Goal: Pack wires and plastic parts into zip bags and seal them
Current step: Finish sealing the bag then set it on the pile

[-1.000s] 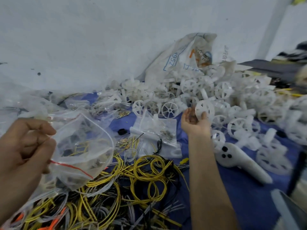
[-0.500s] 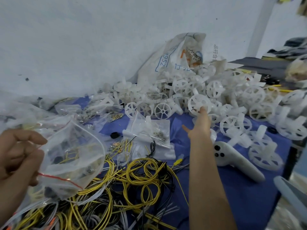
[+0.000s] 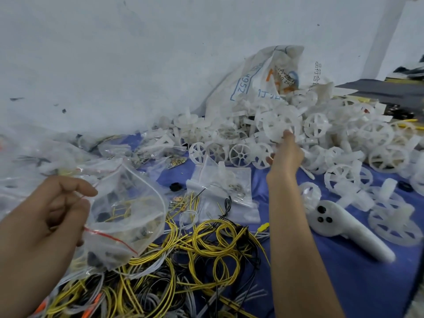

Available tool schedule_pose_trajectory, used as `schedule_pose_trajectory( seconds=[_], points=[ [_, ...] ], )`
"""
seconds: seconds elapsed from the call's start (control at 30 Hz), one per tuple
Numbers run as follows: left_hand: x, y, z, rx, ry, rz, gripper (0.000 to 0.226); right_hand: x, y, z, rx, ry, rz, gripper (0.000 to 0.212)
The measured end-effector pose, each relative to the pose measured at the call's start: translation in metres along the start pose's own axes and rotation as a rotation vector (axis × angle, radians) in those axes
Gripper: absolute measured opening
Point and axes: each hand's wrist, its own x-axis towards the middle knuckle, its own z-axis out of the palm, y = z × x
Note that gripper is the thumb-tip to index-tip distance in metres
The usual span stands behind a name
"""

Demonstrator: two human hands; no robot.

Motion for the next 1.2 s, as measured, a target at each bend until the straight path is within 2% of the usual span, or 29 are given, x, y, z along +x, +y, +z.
schedule_pose_trajectory(
  seconds=[0.07, 0.2, 0.27, 0.4, 0.47, 0.57, 0.63, 0.73, 0.83, 0.93, 1.0, 1.13, 1.2],
  points=[
    [-0.004, 0.007, 0.001, 0.012, 0.066, 0.006, 0.054, -0.024, -0.016, 0.015, 0.086, -0.176, 0.053, 0.023],
    [-0.014, 0.020, 0.006, -0.032, 0.143, 0.024, 0.039, -0.070, -0.033, 0.032, 0.307, -0.742, 0.290, 0.035],
    [-0.014, 0.024, 0.006, -0.040, 0.162, 0.003, 0.037, -0.091, -0.034, 0.039, 0.423, -0.973, 0.404, 0.040],
    [-0.017, 0.038, 0.007, -0.060, 0.187, 0.002, 0.037, -0.136, -0.020, 0.052, 0.518, -1.281, 0.640, 0.016],
    [-0.017, 0.041, 0.007, -0.111, 0.208, 0.001, 0.039, -0.151, -0.007, 0.054, 0.426, -1.391, 0.717, 0.019],
    [-0.015, 0.044, 0.005, -0.197, 0.240, 0.009, 0.056, -0.160, 0.012, 0.056, -0.001, -1.491, 0.628, 0.030],
    [-0.015, 0.046, 0.002, -0.220, 0.234, 0.044, 0.057, -0.162, 0.019, 0.059, -0.163, -1.547, 0.593, 0.032],
    [-0.017, 0.043, -0.003, -0.227, 0.265, 0.097, 0.044, -0.161, 0.019, 0.059, -0.155, -1.604, 0.689, 0.029],
    [-0.020, 0.043, -0.010, -0.255, 0.280, 0.117, 0.025, -0.155, 0.017, 0.058, -0.127, -1.576, 0.671, 0.032],
    [-0.020, 0.045, -0.008, -0.221, 0.248, 0.128, 0.032, -0.152, 0.016, 0.057, -0.421, -1.523, 0.425, 0.029],
    [-0.020, 0.046, -0.004, -0.195, 0.251, 0.123, 0.033, -0.153, 0.014, 0.054, -0.607, -1.567, 0.254, 0.025],
    [-0.021, 0.048, -0.002, -0.170, 0.280, 0.104, 0.045, -0.157, -0.001, 0.048, -0.694, -1.694, 0.132, 0.020],
    [-0.021, 0.049, -0.002, -0.145, 0.284, 0.103, 0.043, -0.152, -0.004, 0.046, -0.721, -1.710, 0.062, 0.029]
  ],
)
